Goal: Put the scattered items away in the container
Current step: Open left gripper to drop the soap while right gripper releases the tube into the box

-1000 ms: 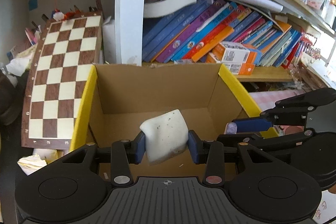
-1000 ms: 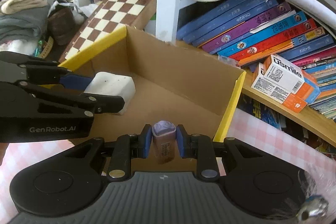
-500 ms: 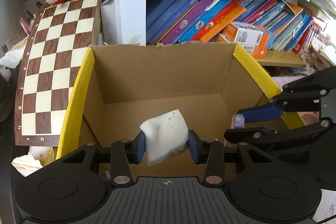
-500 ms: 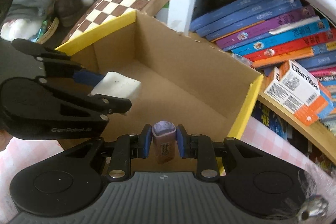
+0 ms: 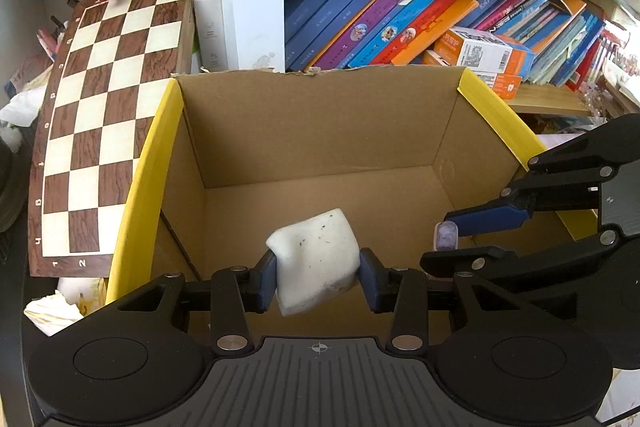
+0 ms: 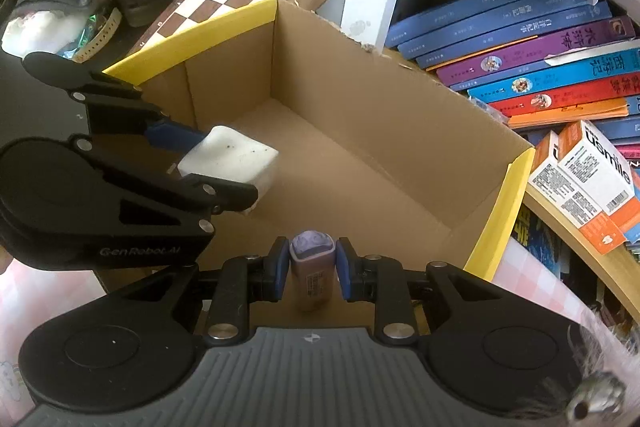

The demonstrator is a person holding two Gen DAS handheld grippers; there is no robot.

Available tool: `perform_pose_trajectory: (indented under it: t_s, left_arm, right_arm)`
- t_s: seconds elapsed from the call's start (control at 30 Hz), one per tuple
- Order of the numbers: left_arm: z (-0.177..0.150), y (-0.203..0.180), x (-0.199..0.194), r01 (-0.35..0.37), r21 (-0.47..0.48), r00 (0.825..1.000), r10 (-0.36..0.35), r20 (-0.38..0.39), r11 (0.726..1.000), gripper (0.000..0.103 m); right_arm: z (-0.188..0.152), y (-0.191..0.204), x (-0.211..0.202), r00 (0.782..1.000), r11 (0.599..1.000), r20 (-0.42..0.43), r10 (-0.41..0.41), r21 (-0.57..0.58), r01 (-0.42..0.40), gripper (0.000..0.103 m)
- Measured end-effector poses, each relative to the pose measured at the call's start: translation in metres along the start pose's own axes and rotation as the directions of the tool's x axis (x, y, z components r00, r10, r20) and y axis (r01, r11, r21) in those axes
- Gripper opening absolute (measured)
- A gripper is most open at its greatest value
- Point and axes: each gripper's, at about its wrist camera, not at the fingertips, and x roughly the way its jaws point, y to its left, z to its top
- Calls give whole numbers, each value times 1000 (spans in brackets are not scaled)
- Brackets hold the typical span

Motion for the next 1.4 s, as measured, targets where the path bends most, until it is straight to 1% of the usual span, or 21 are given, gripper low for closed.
perform_pose_trajectory:
  t_s: [0.37, 0.7, 0.97, 1.0, 1.03, 1.1, 1.13, 1.3, 1.4]
  left_arm:
    - [2, -2, 1, -11, 4, 1000, 11, -7, 1000, 44]
    - [3, 1, 2, -16, -5, 1000, 15, -17, 1000, 50]
    - [3, 2, 0, -13, -10, 1000, 13, -16, 1000, 50]
    - [3, 3, -1, -8, -14, 1000, 7, -13, 1000, 52]
    - [4, 4, -2, 5, -22, 1000, -6, -6, 1000, 57]
    - [5, 5, -5, 30, -41, 1000, -29, 7, 999, 63]
    - [6, 4, -6, 31, -41, 999, -30, 11, 999, 64]
    - [9, 0, -12, 22, -29, 999, -22, 24, 999, 66]
    - [10, -1, -18, 19, -26, 999, -18, 36, 999, 67]
  right_arm:
    - [1, -1, 1, 1000, 1000, -3, 0, 0, 0, 24]
    - [0, -1, 1, 1000, 1000, -2, 0, -2, 0, 24]
    - [0, 0, 2, 1000, 1000, -6, 1, -1, -1, 24]
    - [0, 0, 2, 1000, 1000, -6, 1, 0, -1, 24]
    - [1, 0, 2, 1000, 1000, -7, 0, 1, 0, 24]
    - [1, 0, 2, 1000, 1000, -9, 1, 1, -1, 24]
    - [1, 0, 2, 1000, 1000, -10, 1, 1, -1, 24]
    - [0, 1, 0, 1000, 1000, -8, -8, 3, 8, 25]
    - [0, 1, -5, 1000, 1000, 4, -14, 2, 14, 30]
